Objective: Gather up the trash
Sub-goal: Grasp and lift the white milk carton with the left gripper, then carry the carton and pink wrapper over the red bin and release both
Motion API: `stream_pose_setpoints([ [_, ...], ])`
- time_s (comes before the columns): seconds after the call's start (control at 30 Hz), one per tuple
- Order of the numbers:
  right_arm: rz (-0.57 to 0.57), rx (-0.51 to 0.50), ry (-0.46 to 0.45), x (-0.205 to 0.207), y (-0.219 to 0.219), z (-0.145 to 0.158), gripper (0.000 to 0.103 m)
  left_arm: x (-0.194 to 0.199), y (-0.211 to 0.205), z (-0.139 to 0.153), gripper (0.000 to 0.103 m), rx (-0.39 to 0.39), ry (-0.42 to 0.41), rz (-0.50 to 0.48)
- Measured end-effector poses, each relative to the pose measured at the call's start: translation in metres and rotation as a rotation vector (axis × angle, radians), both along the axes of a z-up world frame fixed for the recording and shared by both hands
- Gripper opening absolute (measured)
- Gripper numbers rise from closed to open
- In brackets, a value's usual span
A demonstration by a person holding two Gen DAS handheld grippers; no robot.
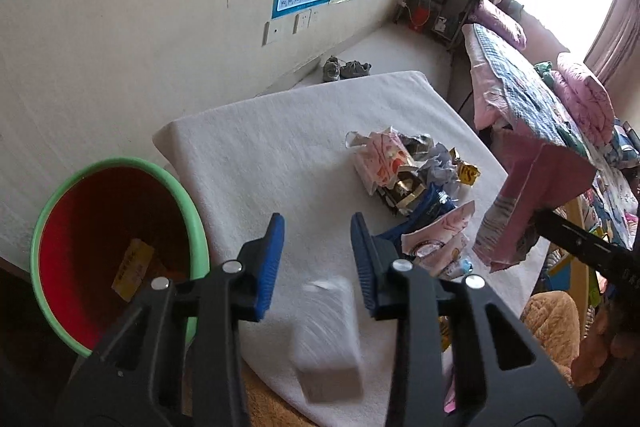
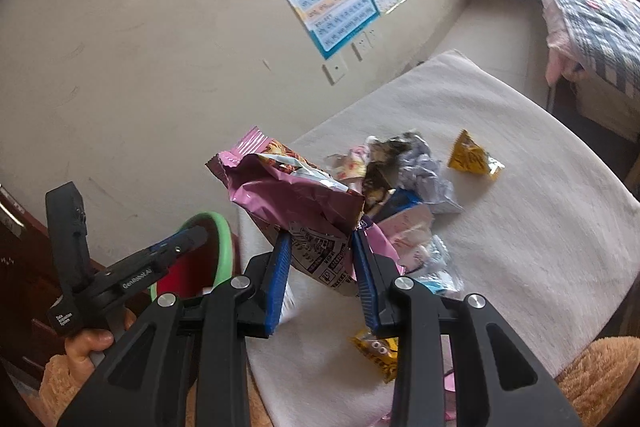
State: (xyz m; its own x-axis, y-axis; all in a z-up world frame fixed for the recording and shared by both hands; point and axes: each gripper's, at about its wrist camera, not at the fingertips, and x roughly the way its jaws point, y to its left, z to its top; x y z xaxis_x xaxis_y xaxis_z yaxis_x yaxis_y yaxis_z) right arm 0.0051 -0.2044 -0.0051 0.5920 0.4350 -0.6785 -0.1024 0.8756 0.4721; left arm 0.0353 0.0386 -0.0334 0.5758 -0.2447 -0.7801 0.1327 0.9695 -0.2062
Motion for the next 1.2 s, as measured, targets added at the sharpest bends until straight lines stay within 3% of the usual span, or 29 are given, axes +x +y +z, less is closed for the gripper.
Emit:
stream_pose_setpoints([
  [0.17, -0.008, -0.008, 0.010, -0.004, 0.001, -0.004, 0.031, -0.005, 0.010, -0.013, 0.058, 0.006, 0.023, 0.022],
  [0.37, -0.027, -0.002, 0.055, -0.004, -0.006, -0.018, 0.031, -0.009, 0.022, -0.044, 0.065, 0.005, 0.129, 0.009],
  [0.53, -0.028, 0.000, 0.066, -0.004, -0.006, -0.022, 0.031, -0.024, 0.006, -0.059, 0.078, -0.029, 0.195, -0.133],
  [0.9, -0.032, 0.027, 0.088, -0.006, -0.006, -0.029, 0.031, -0.058, -0.029, -0.088, 0.076, 0.069, 0.303, -0.316],
  [0.97, -0.026, 0.021, 0.086, -0.006, -0.003, -0.028, 0.031, -0.059, -0.032, -0.095, 0.052, 0.058, 0.328, -0.330],
  [1.03, -0.023, 0.019, 0.082, -0.006, -0.001, -0.027, 0.031, -0.058, -0.034, -0.100, 0.042, 0.061, 0.344, -0.333],
  [1.2, -0.022, 0.026, 0.083, -0.007, -0.002, -0.029, 0.031, -0.057, -0.032, -0.095, 0.042, 0.062, 0.315, -0.305],
])
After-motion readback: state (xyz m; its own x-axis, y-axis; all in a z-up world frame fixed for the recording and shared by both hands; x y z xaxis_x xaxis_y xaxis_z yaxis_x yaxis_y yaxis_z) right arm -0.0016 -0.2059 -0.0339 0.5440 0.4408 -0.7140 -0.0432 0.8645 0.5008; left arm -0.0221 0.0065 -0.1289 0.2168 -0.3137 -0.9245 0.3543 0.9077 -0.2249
